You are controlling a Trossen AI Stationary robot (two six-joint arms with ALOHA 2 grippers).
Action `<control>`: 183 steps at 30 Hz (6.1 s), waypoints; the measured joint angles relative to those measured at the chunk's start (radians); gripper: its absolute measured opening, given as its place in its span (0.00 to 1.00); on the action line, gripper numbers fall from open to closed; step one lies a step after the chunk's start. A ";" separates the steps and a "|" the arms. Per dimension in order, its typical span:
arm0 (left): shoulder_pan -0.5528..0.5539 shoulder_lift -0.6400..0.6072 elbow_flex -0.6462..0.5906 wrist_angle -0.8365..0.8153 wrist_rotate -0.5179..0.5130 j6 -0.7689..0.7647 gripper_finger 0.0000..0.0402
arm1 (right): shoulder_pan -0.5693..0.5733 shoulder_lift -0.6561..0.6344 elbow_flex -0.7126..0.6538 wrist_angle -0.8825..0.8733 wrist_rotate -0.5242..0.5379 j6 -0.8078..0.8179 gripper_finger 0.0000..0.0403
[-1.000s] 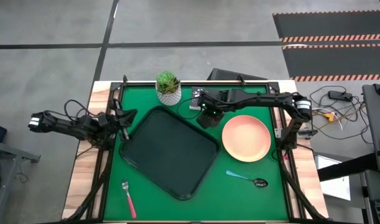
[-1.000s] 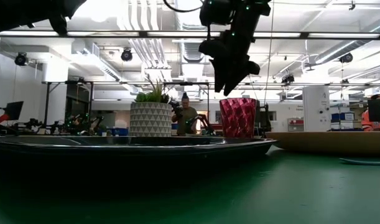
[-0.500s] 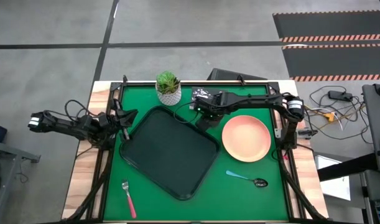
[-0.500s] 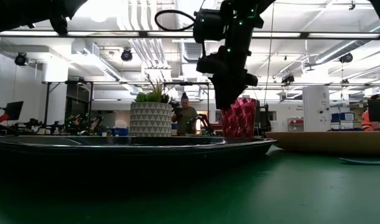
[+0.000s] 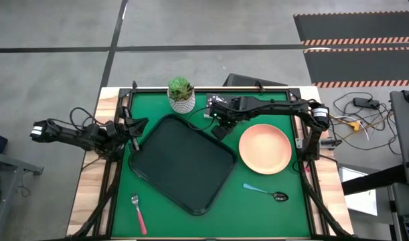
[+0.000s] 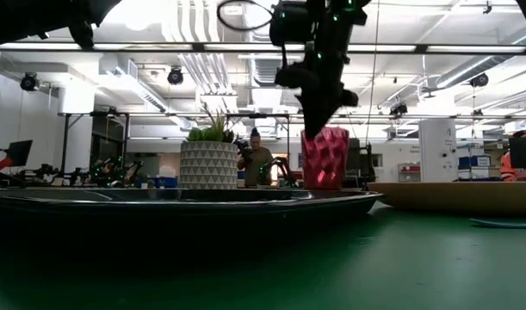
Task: Pick and place plate/cup/fork/spoon on tray
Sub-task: Put the red cup on the top left of the black tray, then put the light orange plate on the black tray to the right of the red cup
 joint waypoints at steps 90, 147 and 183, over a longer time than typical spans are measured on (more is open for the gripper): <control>0.000 0.001 0.002 0.004 0.000 0.000 0.00 | 0.080 0.425 0.751 0.000 -0.210 -0.674 0.27; 0.000 0.005 0.003 0.005 0.000 0.000 0.00 | 0.477 -0.122 -0.205 0.254 0.135 0.011 0.02; 0.000 0.014 0.002 0.004 -0.009 0.001 0.00 | 0.466 -0.366 -0.867 0.716 0.523 0.754 0.21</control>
